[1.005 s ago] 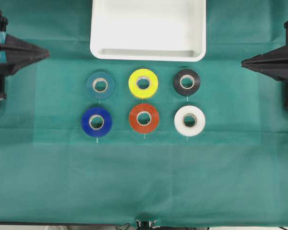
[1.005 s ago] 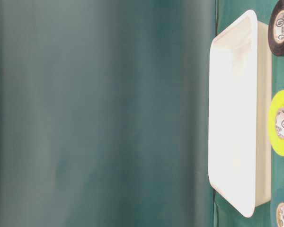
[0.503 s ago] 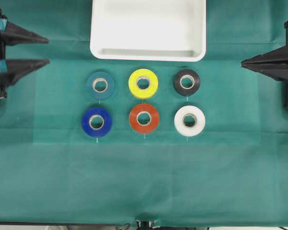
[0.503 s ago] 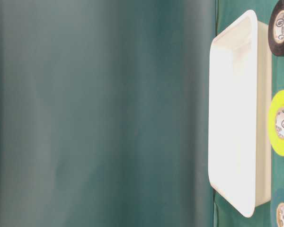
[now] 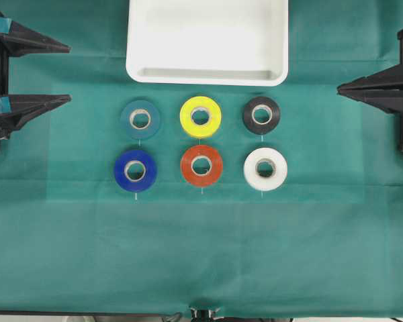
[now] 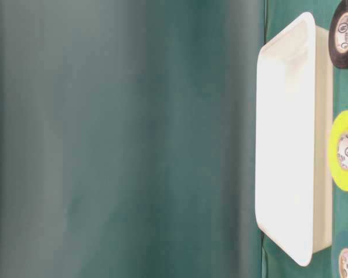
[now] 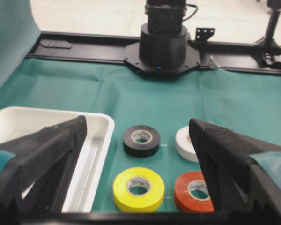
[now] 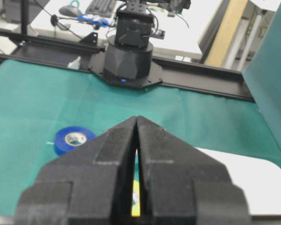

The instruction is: Place the tape from the fixed location into the white case.

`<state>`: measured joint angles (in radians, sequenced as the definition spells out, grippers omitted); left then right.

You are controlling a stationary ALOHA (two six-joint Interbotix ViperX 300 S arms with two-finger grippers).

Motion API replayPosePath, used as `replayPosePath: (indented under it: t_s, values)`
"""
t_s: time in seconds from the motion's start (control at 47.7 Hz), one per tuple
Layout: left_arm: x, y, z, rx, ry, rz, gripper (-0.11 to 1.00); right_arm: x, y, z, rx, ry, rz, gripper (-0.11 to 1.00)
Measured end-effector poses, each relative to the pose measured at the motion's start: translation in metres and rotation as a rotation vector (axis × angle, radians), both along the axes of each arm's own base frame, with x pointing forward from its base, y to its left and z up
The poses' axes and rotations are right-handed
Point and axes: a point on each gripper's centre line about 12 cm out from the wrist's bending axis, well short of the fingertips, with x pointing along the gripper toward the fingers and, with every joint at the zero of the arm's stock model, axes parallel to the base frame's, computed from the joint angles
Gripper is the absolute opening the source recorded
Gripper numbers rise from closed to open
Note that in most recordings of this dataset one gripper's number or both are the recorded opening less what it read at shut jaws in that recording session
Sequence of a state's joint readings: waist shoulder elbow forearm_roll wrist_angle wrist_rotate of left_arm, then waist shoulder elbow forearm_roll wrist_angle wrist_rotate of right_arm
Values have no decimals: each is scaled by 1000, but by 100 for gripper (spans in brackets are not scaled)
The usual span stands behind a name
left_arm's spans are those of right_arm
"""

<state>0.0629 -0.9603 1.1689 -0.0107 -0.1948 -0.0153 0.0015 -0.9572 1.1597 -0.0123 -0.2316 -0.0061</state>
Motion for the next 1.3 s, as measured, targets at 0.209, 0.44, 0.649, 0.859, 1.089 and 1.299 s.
replayPosePath:
  t_s: [0.209,0.44,0.649,0.859,1.089,1.299]
  values:
    - [0,2,0,2,0,12,100,0,0,0,0,0,0,0]
    - [0,5,-1,0,14,26,100,0,0,1,0,-2,0,0]
    - [-1,8,-3,-1,26,40,100,0,0,1,0,8,0,0]
    - [1,8,0,1,23,41,100,1,0,2,0,11,0,0]
    - [20,10,3,0,34,40,100,1,0,2,-3,11,0,0]
    - [65,15,5,4,53,42,100,1,0,2,-3,12,0,0]
